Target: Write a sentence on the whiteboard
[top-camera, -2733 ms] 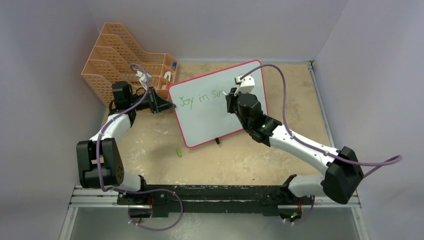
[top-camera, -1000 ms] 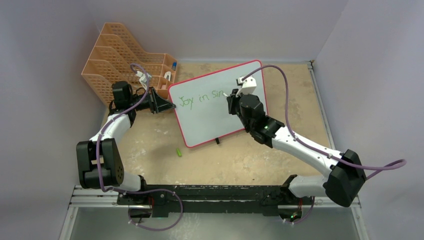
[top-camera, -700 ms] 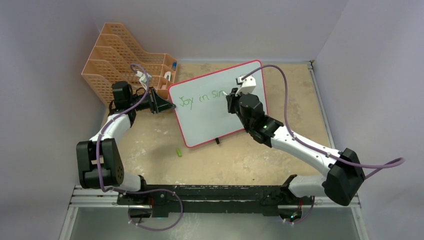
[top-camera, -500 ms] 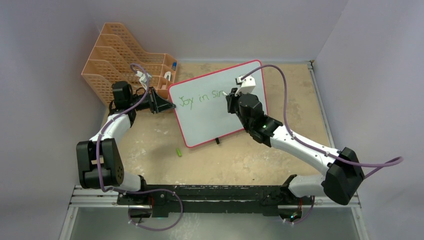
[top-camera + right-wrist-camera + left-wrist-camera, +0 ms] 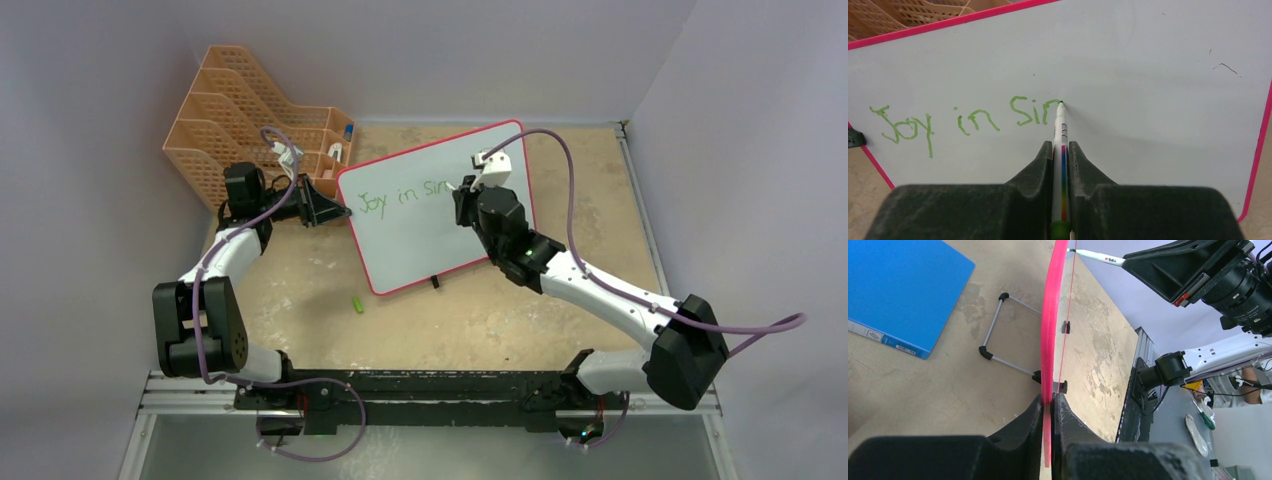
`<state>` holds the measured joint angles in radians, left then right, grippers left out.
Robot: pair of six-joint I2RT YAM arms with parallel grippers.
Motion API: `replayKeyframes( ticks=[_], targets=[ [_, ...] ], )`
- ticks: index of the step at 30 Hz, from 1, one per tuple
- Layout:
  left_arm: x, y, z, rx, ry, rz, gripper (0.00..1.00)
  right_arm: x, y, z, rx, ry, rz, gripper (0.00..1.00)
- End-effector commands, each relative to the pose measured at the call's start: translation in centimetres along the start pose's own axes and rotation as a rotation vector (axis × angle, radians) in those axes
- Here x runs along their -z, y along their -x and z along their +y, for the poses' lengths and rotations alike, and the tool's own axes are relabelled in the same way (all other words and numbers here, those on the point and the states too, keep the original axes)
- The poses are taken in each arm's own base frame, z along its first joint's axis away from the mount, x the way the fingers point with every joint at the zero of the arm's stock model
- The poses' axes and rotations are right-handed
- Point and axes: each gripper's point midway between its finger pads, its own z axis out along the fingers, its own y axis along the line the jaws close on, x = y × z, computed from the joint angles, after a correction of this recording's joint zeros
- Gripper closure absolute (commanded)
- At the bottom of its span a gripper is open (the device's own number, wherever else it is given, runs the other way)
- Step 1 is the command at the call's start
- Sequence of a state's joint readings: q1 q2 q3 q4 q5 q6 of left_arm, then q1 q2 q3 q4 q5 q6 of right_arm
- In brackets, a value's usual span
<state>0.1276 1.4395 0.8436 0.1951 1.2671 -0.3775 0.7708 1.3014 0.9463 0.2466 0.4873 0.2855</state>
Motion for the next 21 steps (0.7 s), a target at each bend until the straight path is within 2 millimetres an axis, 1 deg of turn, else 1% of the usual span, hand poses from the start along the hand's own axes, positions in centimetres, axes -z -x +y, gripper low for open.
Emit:
replayKeyframes(
  ticks=[1, 10, 21],
  targets=[
    [-0.2, 1.3, -1.1, -0.078, -0.015, -0.009, 1.00, -0.3, 3.1, -0.7, -0.022, -0.039, -0.088, 1.00],
    [-0.2, 1.3, -1.1, -0.080, -0.015, -0.010, 1.00, -0.2, 2.8, -1.1, -0.022, -0.047, -0.074, 1.00],
    [-0.2, 1.3, -1.0, -0.080, -0.013, -0.011, 1.00, 0.3, 1.2, -1.2, -0.026, -0.032, -0.025, 1.00]
  ],
)
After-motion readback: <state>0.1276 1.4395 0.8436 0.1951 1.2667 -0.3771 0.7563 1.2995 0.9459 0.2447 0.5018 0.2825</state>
